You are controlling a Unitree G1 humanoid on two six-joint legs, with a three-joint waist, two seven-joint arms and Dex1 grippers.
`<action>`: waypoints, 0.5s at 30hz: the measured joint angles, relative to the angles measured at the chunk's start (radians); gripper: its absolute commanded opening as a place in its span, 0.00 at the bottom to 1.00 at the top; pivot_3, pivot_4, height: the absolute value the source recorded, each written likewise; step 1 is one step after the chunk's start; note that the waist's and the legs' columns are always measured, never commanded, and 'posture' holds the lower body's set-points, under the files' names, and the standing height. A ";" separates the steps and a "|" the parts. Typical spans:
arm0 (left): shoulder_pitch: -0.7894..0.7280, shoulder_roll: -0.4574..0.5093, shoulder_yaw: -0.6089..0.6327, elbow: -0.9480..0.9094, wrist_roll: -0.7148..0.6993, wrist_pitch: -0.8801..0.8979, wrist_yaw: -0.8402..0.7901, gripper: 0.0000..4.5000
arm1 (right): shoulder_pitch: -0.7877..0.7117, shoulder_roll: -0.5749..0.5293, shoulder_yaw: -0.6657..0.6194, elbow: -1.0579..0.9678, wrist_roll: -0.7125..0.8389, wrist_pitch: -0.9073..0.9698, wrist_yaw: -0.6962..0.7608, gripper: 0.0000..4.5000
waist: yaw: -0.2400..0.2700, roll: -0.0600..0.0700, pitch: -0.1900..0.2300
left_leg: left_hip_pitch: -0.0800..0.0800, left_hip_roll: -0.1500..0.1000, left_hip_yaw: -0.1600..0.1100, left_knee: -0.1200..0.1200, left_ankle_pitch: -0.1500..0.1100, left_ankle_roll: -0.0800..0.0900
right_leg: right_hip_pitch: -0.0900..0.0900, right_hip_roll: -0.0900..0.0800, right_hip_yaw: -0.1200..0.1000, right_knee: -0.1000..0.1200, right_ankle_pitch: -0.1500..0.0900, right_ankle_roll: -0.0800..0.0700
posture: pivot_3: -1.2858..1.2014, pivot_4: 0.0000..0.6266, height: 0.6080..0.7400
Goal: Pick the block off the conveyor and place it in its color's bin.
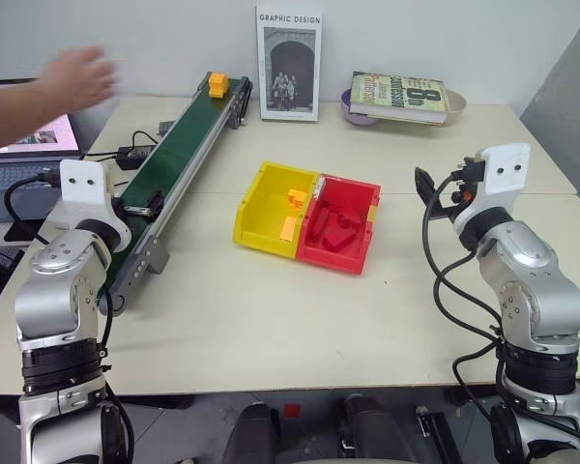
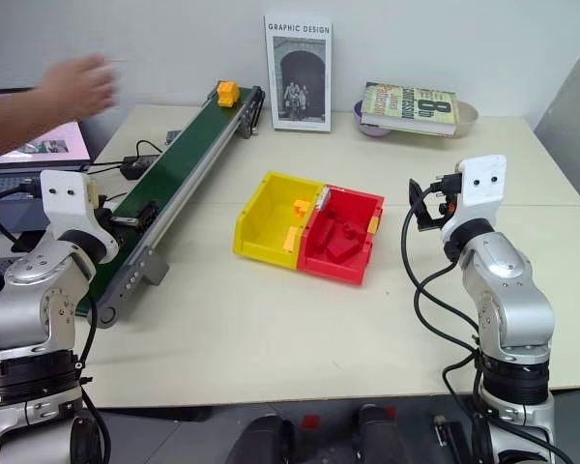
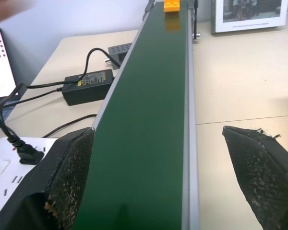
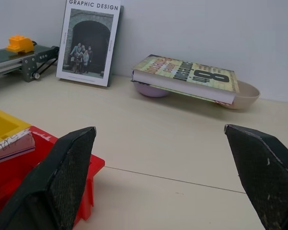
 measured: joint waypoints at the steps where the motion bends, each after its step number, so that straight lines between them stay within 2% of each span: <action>1: 0.000 0.000 0.000 0.000 0.000 0.000 0.000 0.99 | 0.000 0.000 0.000 0.000 0.000 0.000 0.000 1.00 | 0.000 0.000 0.000 | 0.000 0.000 0.000 0.000 0.000 0.000 | 0.000 0.000 0.000 0.000 0.000 0.000 | 0.52 0.24 1.00; 8: 0.001 -0.012 0.004 -0.004 -0.020 -0.002 -0.008 0.99 | -0.006 -0.004 0.000 0.002 0.000 0.000 0.001 1.00 | 0.000 0.000 0.000 | 0.000 0.000 0.000 0.000 0.000 0.000 | 0.000 0.000 0.000 0.000 0.000 0.000 | 0.52 0.24 1.00; 15: 0.004 0.014 0.075 -0.003 -0.038 -0.028 -0.009 0.99 | -0.065 -0.031 0.001 0.049 0.003 -0.021 0.051 1.00 | -0.002 0.000 0.000 | 0.000 0.000 0.000 0.000 0.000 0.000 | 0.000 0.000 0.000 0.000 0.000 0.000 | 0.52 0.24 1.00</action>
